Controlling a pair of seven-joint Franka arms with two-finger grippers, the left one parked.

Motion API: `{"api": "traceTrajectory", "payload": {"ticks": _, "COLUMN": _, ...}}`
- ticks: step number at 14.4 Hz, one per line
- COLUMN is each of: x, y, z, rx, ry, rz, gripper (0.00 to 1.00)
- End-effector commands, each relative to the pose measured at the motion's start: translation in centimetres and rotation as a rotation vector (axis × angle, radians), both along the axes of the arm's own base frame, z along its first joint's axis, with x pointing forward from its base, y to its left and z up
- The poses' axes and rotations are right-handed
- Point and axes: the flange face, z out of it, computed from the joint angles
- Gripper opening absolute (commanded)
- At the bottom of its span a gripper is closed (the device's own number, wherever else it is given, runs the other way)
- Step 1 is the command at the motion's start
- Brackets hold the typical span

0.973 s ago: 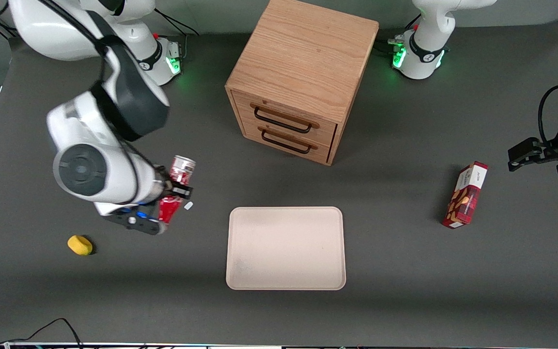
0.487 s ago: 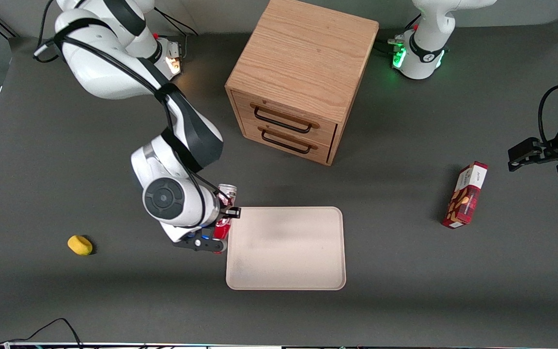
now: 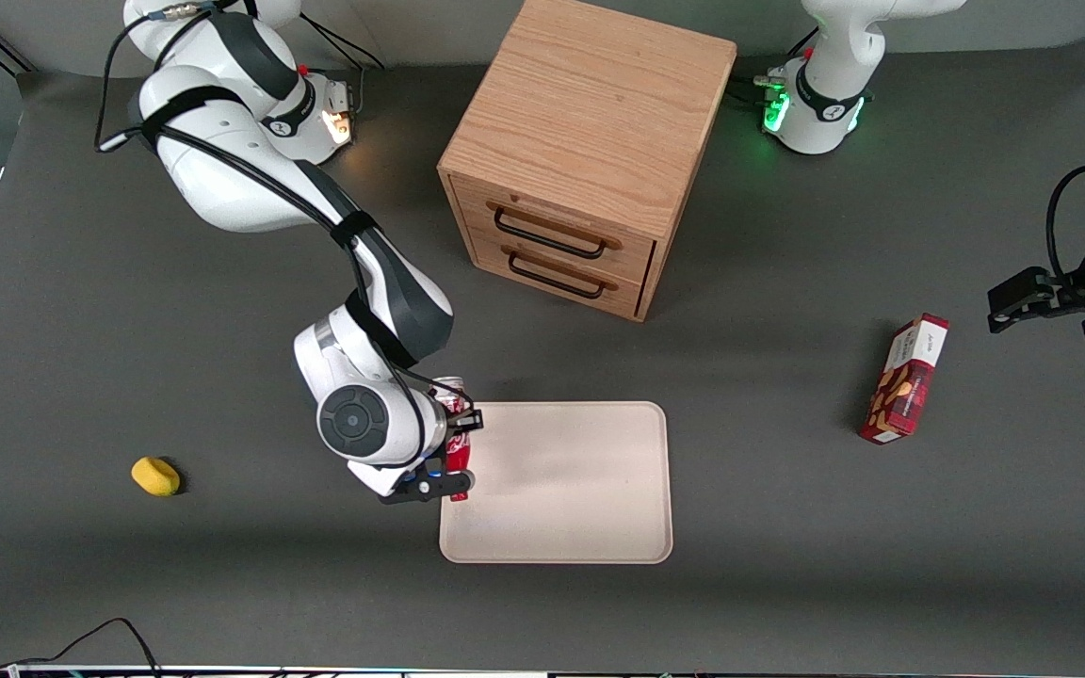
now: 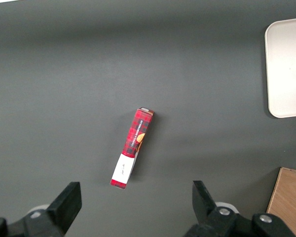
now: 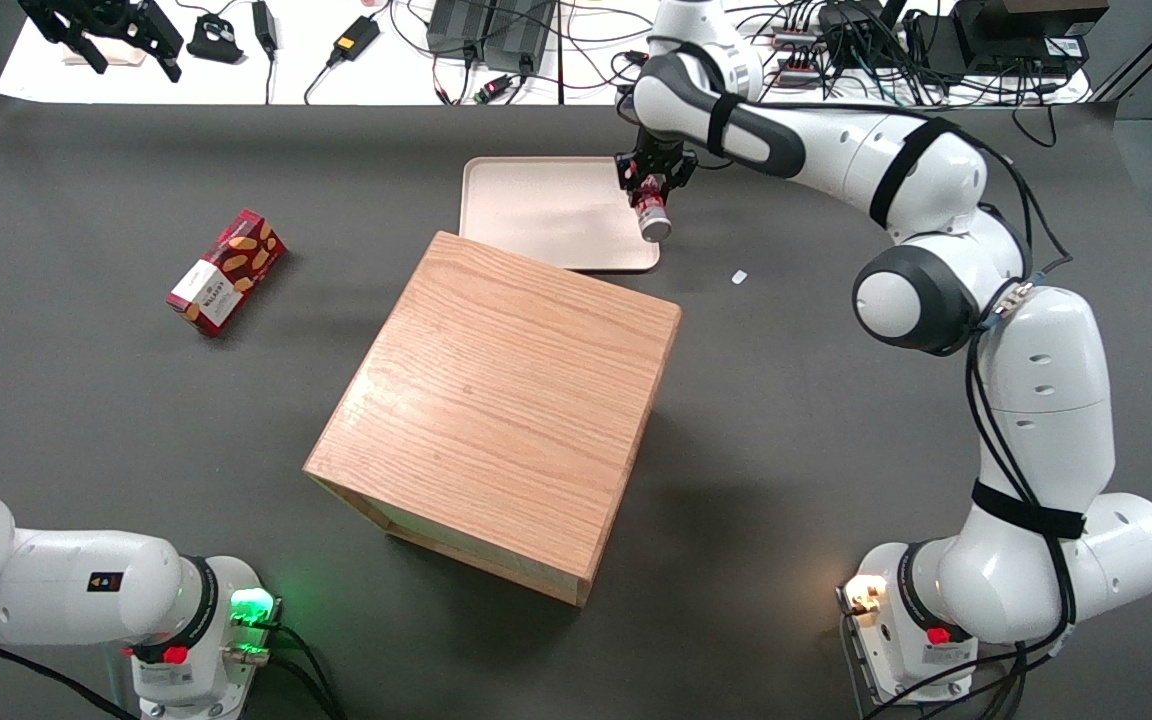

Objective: Place coke bottle on tray
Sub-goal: 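Carry the bottle over the cream tray and lower it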

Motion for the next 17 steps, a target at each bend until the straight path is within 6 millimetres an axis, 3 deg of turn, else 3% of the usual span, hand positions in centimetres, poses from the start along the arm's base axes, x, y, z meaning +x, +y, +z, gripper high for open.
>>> {"api": "traceTrajectory", "payload": {"ticks": 1, "x": 0.8, "y": 1.1, "z": -1.2, "rx": -0.016, "ry": -0.078, "rz": 0.027, "gripper": 0.00}}
{"api": "traceTrajectory", "payload": {"ticks": 10, "x": 2.4, "y": 0.6, "z": -4.5, "rx": 0.008, "ry": -0.171, "rz": -0.116, "gripper": 0.00}}
{"api": "traceTrajectory", "payload": {"ticks": 11, "x": 2.0, "y": 1.3, "z": -5.2, "rx": 0.008, "ry": -0.172, "rz": -0.117, "gripper": 0.00}}
{"api": "traceTrajectory", "payload": {"ticks": 17, "x": 1.7, "y": 1.4, "z": -6.5, "rx": 0.000, "ry": -0.159, "rz": -0.116, "gripper": 0.00}}
